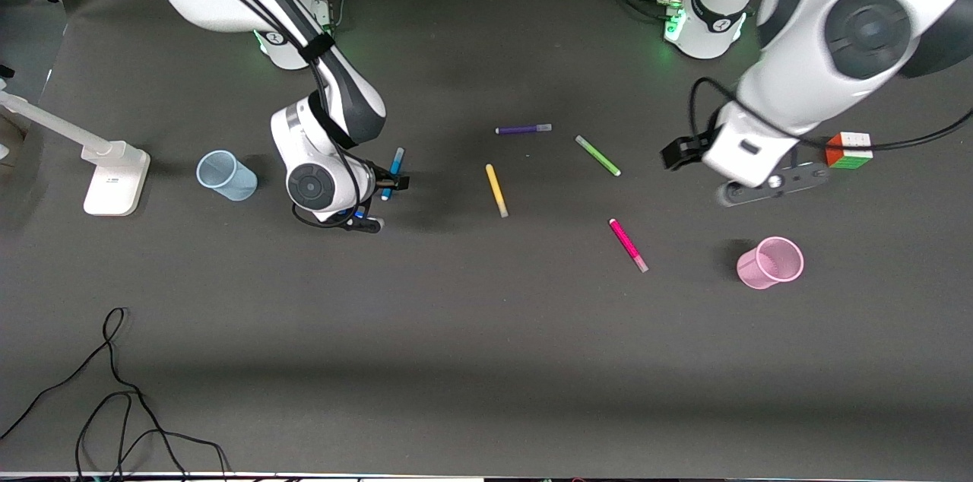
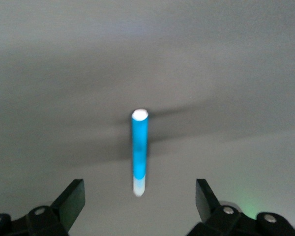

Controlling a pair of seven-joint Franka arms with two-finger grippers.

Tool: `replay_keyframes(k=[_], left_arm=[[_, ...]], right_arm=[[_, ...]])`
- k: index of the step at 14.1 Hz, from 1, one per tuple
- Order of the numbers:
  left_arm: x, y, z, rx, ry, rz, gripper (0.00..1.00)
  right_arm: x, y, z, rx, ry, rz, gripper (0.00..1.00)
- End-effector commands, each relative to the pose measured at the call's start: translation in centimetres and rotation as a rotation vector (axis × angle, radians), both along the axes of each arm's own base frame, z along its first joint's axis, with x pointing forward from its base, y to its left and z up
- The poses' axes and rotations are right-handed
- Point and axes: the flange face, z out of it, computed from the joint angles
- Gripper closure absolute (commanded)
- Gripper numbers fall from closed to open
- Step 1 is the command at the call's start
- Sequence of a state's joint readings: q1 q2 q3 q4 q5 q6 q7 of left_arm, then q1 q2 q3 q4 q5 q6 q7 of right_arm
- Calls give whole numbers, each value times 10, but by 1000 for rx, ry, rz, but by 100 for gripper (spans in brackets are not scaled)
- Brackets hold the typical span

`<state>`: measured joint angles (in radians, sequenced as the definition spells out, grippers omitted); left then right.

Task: Place pink and blue markers in matching cups
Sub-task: 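Grasp the blue marker with the right gripper while the left gripper reaches the pink marker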

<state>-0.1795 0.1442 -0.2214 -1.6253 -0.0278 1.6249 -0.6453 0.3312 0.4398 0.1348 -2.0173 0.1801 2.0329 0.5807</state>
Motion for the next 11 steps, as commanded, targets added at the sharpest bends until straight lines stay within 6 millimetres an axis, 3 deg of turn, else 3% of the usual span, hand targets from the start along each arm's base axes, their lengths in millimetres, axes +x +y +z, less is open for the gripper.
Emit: replay_keyframes(k=[1,3,4,7,8,11], left_arm=[[4,-17,-15,-6,-4,33,0],[9,-18,-40,-14,-16,38,0],[10,-20,-62,-20,-25,38,0],[0,-21,-118,-19,-46,37,0],[-5,-24,-133,-20,-55,30,0],[-3,-23,-201,-6,-67,45,0]], right_arm=[[-6,-5,-26,1,-8,-50,0],[-6,-4,-34,18,-18,-74,0],[-6,-3,-38,18,-20,-77,0],[-7,-5,-45,20,-37,-81,11],[-9,-5,-48,19,-38,-81,16],[-10,-6,-47,18,-38,-83,48]])
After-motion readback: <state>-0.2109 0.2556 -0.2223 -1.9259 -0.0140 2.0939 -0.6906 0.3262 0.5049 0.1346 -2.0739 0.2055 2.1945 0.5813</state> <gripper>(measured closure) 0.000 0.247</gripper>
